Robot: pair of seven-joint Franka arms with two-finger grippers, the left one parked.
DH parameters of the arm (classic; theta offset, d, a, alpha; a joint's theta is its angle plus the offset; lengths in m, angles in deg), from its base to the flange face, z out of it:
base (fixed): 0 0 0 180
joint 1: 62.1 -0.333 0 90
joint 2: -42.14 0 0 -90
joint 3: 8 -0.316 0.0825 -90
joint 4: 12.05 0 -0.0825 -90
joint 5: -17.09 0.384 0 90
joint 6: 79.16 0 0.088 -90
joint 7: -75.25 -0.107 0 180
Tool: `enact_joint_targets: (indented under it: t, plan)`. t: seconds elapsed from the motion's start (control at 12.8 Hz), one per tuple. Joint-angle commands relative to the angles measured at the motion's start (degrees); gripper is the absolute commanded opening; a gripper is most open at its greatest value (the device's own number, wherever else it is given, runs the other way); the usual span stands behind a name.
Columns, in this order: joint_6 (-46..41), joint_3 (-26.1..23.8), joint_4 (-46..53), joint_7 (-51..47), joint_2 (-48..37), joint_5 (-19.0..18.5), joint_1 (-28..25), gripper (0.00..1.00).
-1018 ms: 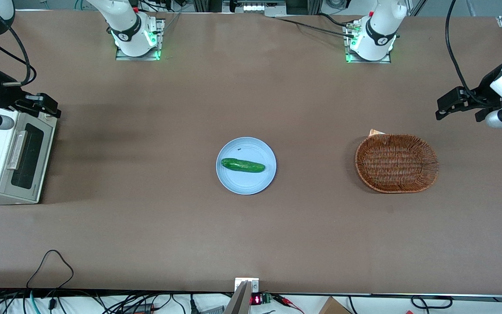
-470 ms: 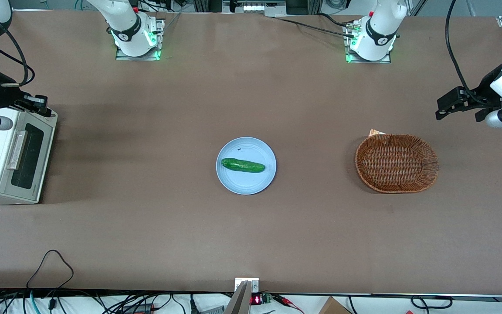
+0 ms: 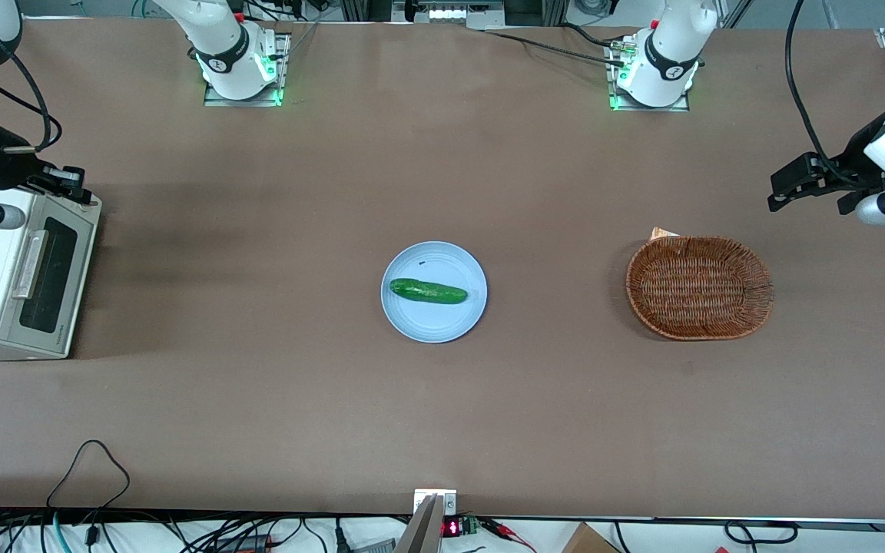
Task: Open oven door with right arm only
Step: 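Move the right gripper down to the toaster oven's silver door handle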
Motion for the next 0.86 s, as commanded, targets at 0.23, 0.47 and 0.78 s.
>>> enact_joint_targets:
  t: [0.23, 0.47, 0.78]
  plan:
    - [-4.7, -0.7, 0.8, -1.4, 1.4, -12.4, -0.3, 0.01]
    - [-6.2, -1.0, 0.8, -5.8, 3.3, -20.9, -2.6, 0.01]
    - [-5.7, -1.0, 0.0, -9.9, 7.6, -33.6, -3.0, 0.01]
